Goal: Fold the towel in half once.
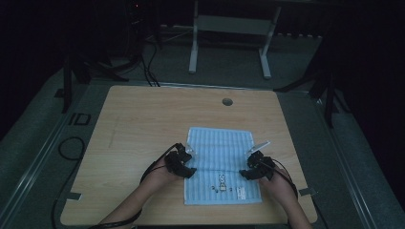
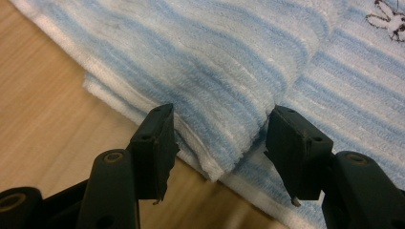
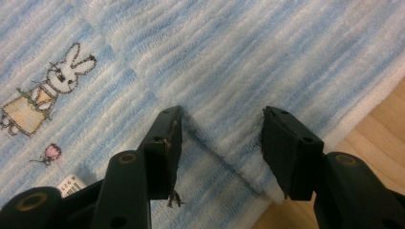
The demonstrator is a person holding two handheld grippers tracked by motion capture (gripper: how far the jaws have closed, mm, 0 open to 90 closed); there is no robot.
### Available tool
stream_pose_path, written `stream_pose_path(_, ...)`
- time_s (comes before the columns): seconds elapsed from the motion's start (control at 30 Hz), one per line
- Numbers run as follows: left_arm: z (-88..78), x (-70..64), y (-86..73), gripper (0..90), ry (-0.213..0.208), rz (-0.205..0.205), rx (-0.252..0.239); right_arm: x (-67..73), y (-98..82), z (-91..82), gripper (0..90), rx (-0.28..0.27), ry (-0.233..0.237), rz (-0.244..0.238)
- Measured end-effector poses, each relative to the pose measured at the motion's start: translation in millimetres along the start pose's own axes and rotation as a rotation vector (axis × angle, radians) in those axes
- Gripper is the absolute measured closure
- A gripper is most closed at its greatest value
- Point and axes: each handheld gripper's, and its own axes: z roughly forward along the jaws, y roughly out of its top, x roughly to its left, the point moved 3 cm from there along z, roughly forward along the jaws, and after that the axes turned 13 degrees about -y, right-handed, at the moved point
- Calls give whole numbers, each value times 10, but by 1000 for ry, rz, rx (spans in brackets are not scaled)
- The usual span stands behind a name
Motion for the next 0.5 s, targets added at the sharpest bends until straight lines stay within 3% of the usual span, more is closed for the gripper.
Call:
stream_pose_path(0.23,-84,-31,25,418,-22,-23,25,-17,26,-119,469,-22,38,5)
stream_pose_path(0.33,-146,-17,63,418,-18,-28,27,-63,59,-186,469,-37,31,7)
stream_pose_path(0.5,-343,173,247,399,20,-43,25,-290,260,-309,470,-44,-25,3)
